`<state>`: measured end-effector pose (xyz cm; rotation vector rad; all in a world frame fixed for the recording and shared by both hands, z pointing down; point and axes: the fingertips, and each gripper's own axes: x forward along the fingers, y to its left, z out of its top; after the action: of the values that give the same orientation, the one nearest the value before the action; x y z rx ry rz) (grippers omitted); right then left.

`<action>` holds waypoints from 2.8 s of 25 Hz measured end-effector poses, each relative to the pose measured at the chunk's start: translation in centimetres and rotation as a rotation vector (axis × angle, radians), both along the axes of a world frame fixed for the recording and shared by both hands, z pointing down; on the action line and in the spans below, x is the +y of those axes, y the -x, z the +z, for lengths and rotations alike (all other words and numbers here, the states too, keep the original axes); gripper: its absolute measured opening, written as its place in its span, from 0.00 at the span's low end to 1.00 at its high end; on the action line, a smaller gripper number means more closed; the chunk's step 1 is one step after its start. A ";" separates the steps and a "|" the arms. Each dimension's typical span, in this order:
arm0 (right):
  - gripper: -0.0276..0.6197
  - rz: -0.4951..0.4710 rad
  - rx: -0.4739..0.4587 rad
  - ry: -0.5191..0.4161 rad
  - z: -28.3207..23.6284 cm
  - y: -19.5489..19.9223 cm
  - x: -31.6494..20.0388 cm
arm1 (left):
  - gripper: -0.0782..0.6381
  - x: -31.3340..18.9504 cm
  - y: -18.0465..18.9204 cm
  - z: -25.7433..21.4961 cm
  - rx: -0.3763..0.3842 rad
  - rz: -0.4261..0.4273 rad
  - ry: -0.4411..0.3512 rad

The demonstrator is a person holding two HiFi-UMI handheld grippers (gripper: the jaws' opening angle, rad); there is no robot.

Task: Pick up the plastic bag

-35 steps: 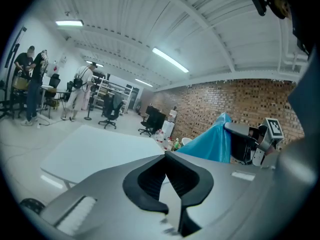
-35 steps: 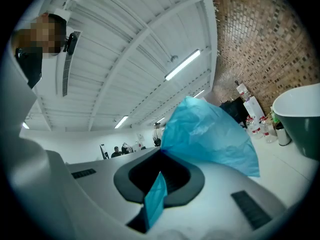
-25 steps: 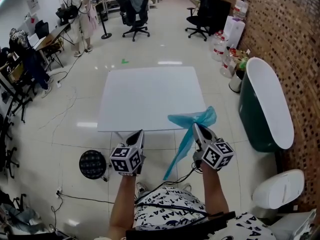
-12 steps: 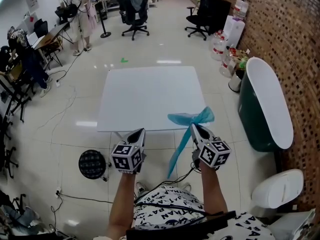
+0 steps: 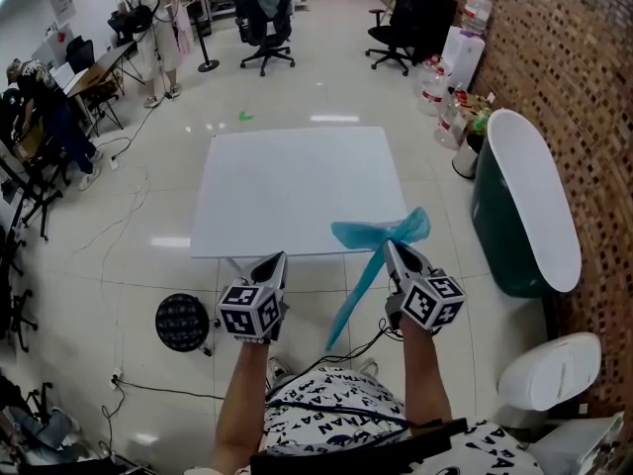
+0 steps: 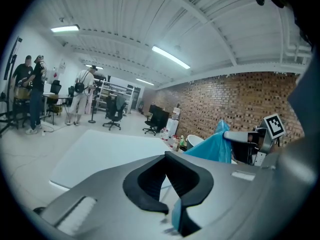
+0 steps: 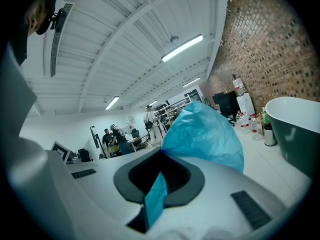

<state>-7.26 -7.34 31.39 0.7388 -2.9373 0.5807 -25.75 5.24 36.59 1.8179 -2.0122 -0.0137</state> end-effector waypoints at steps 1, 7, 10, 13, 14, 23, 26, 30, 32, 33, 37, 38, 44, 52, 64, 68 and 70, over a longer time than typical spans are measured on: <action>0.05 0.006 -0.005 0.001 -0.1 -0.4 -0.2 | 0.12 0.1 -0.1 0.1 0.001 0.001 0.003; 0.05 0.049 -0.048 0.029 -1.4 -4.9 -4.5 | 0.12 -1.4 -1.9 0.6 0.019 0.008 0.028; 0.05 0.056 -0.028 -0.006 -2.4 -7.1 -8.7 | 0.12 -2.1 -2.7 1.3 0.032 -0.003 0.040; 0.05 0.032 -0.011 -0.069 -4.6 -7.9 -13.5 | 0.12 -2.5 -3.4 2.2 0.056 -0.029 0.044; 0.05 0.021 -0.004 -0.089 -5.5 -7.6 -15.1 | 0.12 -2.5 -3.6 2.5 0.065 -0.041 0.045; 0.05 -0.116 0.174 -0.348 -9.2 5.7 -27.3 | 0.12 -3.5 -0.9 6.0 0.108 -0.120 0.093; 0.05 -0.250 0.283 -0.487 -7.3 15.3 -26.8 | 0.12 -3.5 2.0 7.0 0.121 -0.141 0.108; 0.05 -0.520 0.484 -0.663 0.5 27.4 -20.7 | 0.12 -3.3 6.1 8.3 0.141 -0.177 0.131; 0.05 -0.656 0.579 -0.688 6.1 31.5 -17.2 | 0.12 -3.2 7.9 8.8 0.153 -0.197 0.149; 0.05 -0.714 0.620 -0.680 9.2 32.9 -15.5 | 0.12 -2.9 8.6 9.1 0.162 -0.207 0.158; 0.05 -0.917 0.751 -0.666 20.7 34.8 -8.6 | 0.12 -1.1 10.9 10.9 0.197 -0.250 0.194; 0.06 -0.960 0.777 -0.683 23.0 34.9 -7.2 | 0.12 -0.8 11.3 11.5 0.206 -0.260 0.202; 0.06 -1.099 0.856 -0.780 30.6 35.1 -2.1 | 0.12 0.5 12.2 14.5 0.247 -0.280 0.247; 0.09 -1.282 0.862 -0.996 33.4 35.7 2.6 | 0.12 1.7 12.2 17.2 0.288 -0.282 0.292; 0.39 -0.690 0.685 -0.311 28.4 24.5 -7.2 | 0.12 -5.6 17.8 20.7 0.131 -0.121 0.373; 0.39 -0.178 0.718 -0.071 30.4 13.0 -18.2 | 0.12 -8.5 18.1 25.2 0.063 -0.053 0.482; 0.39 0.004 0.779 -0.006 31.1 7.3 -22.1 | 0.12 -9.0 18.4 26.7 0.058 -0.054 0.514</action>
<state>-14.52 -29.39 62.50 0.7503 -2.2138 0.2051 -44.18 -3.80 63.24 1.4189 -1.8097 0.3934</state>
